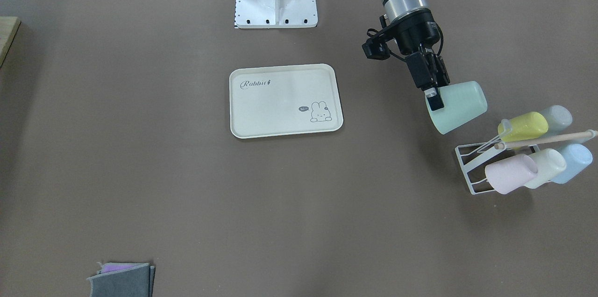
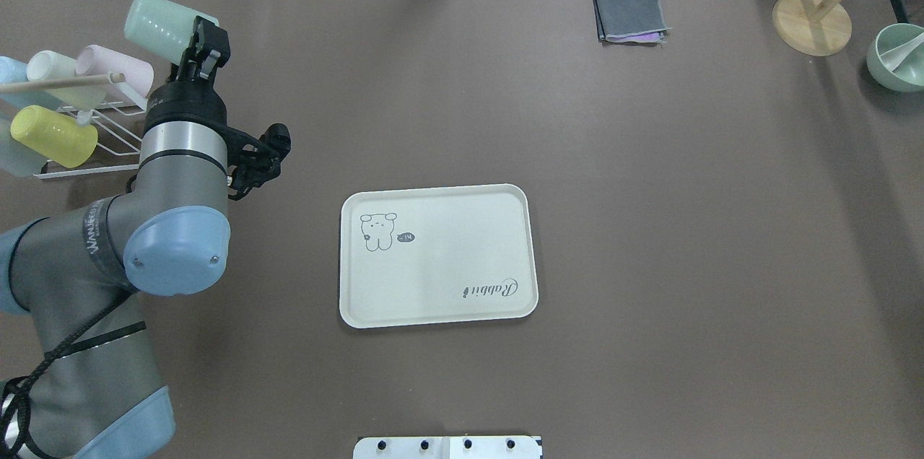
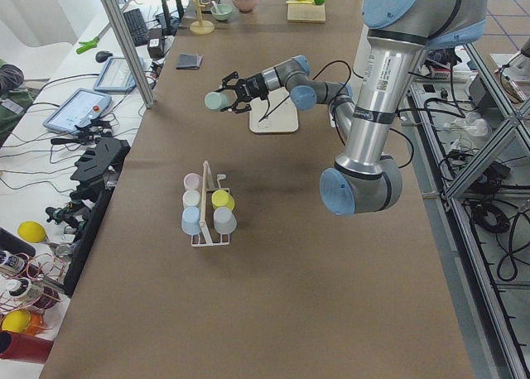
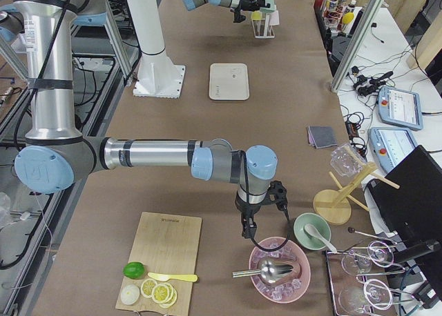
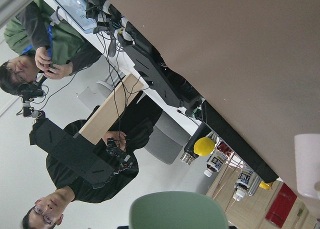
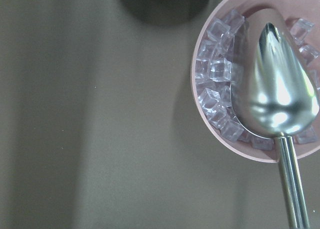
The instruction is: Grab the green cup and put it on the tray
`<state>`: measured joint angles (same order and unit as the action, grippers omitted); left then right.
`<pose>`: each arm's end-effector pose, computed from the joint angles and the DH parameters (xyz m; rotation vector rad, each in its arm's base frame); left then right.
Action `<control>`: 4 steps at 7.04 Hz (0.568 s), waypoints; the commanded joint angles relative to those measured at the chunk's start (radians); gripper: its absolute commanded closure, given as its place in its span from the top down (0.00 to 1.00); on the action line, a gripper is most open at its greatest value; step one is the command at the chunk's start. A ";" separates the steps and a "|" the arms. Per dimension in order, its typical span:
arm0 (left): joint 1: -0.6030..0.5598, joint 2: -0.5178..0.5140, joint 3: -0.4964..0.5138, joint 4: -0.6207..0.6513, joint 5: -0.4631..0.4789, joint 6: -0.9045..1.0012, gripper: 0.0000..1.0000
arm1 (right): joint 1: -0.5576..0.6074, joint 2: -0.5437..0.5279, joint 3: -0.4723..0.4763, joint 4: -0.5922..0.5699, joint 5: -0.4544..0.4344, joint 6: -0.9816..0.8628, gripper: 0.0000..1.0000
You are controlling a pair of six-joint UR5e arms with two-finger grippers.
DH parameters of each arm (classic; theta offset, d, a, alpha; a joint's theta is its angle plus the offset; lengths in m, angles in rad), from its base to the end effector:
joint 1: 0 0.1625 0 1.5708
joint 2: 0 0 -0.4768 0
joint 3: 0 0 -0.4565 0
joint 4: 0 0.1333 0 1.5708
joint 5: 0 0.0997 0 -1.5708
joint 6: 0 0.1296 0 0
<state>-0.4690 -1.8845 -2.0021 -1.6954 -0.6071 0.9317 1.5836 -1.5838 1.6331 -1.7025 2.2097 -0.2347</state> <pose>0.4300 -0.4866 0.2781 0.9493 -0.9015 1.3525 0.0629 -0.5398 0.7287 -0.0002 -0.6444 -0.1879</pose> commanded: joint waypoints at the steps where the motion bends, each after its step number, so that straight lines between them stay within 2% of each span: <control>1: 0.004 0.007 0.066 -0.326 -0.050 0.004 0.45 | -0.001 -0.005 -0.001 -0.002 0.011 0.005 1.00; 2: 0.004 0.001 0.107 -0.458 -0.162 -0.013 0.43 | -0.001 -0.018 0.004 0.001 0.010 0.006 1.00; 4: 0.006 0.001 0.123 -0.649 -0.308 -0.087 0.43 | -0.001 -0.018 0.005 0.003 0.007 0.008 1.00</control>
<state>-0.4645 -1.8819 -1.8924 -2.2265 -0.8127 0.8997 1.5836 -1.5999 1.6360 -1.7011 2.2176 -0.2284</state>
